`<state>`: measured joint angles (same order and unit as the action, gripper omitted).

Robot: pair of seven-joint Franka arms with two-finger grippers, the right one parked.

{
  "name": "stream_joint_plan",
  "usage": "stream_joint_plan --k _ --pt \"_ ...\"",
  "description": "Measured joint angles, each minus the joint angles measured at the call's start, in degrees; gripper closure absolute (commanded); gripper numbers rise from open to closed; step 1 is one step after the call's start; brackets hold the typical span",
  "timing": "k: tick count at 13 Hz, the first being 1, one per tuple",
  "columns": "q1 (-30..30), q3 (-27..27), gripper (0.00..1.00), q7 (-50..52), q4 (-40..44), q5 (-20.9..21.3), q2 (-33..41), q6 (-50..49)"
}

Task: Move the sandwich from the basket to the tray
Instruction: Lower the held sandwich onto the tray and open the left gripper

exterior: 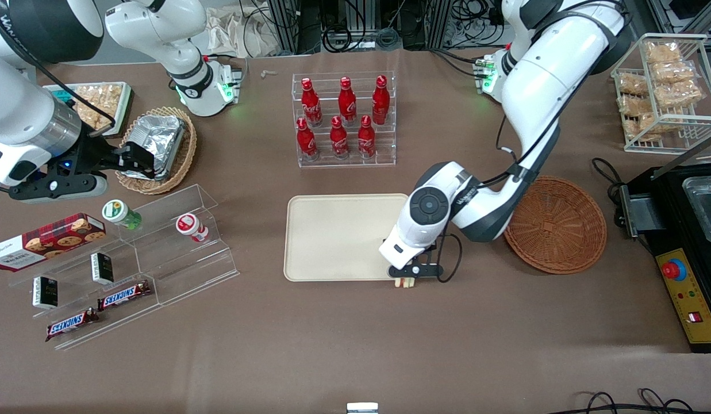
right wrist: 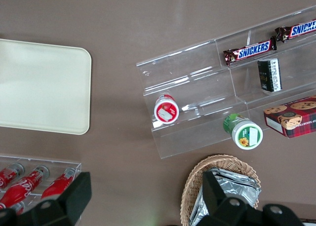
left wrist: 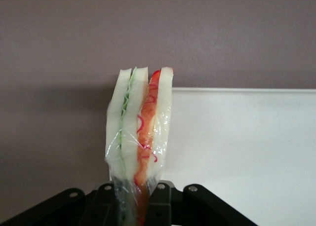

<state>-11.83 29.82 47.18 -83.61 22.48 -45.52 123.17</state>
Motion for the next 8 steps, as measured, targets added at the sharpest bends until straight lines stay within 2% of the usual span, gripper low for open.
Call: stream_joint_plan --k 3,8 --pt "-1.8 -0.1 0.96 3.2 0.0 2.2 -1.7 1.3" --pt "-2.2 -0.1 0.93 3.8 0.0 2.3 -2.0 1.5"
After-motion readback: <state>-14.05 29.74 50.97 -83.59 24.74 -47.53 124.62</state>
